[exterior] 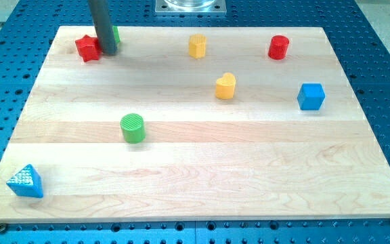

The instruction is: Place the red star below the green star

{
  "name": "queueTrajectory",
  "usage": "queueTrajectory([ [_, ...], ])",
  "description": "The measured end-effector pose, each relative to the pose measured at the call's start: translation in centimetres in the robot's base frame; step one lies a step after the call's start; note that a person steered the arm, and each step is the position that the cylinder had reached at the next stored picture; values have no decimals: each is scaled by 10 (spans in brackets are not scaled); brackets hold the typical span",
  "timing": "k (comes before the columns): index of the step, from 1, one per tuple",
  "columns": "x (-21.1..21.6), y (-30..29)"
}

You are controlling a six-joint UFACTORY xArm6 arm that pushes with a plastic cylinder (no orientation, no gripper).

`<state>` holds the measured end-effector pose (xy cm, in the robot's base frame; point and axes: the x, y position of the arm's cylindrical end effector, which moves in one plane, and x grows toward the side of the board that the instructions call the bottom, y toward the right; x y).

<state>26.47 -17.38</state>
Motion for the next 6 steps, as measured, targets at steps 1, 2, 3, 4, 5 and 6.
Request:
queueTrajectory([
  [1, 67, 6],
  [2, 74, -101],
  [3, 36, -125],
  [4, -7, -100],
  [5, -3, -44],
  [6, 45, -1],
])
